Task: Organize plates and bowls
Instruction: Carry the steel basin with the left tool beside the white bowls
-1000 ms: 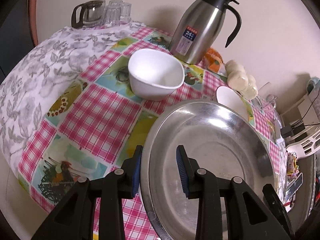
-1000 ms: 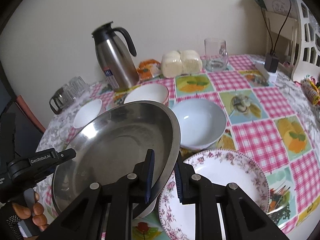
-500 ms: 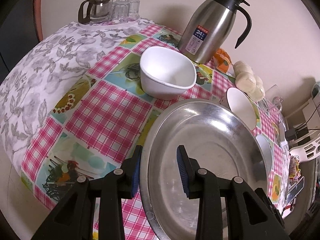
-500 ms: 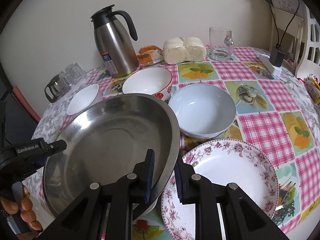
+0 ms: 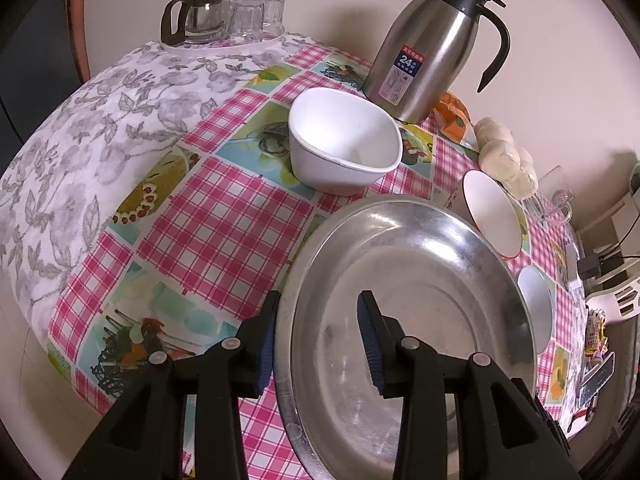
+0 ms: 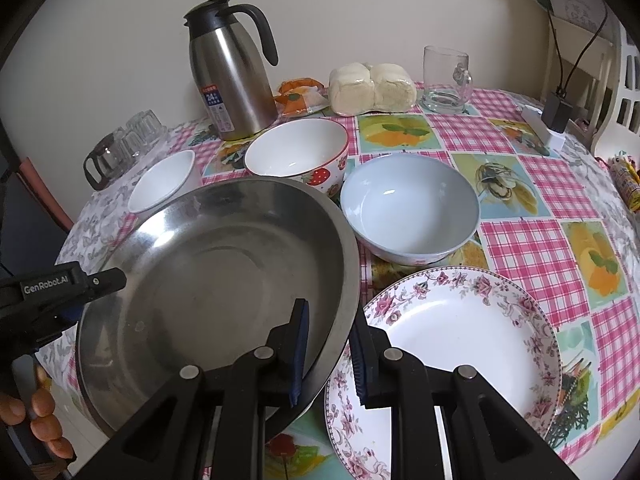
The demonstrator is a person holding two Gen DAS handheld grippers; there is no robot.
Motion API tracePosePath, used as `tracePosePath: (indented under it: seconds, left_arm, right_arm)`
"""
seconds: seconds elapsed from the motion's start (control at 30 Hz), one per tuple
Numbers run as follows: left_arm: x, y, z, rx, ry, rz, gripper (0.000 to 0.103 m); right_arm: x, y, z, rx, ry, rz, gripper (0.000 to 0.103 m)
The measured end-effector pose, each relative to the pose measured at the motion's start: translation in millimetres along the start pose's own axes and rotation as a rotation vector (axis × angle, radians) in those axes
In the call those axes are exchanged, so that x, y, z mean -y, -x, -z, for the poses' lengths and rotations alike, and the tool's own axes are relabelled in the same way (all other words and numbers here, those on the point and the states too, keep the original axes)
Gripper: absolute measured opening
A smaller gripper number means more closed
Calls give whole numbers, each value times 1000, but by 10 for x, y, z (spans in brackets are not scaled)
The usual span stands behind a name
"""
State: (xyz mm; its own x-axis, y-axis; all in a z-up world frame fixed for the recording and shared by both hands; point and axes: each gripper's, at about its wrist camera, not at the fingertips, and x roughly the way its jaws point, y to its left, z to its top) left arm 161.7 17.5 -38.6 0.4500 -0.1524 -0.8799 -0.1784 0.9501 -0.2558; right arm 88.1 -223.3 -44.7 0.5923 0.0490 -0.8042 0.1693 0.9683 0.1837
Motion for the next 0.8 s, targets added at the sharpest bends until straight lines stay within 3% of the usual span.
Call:
tracePosePath:
  seconds: [0.8]
  left_arm:
    - [25, -255, 67, -72, -17, -35, 39]
  right_arm:
    - [5, -219, 62, -64, 8, 39, 22]
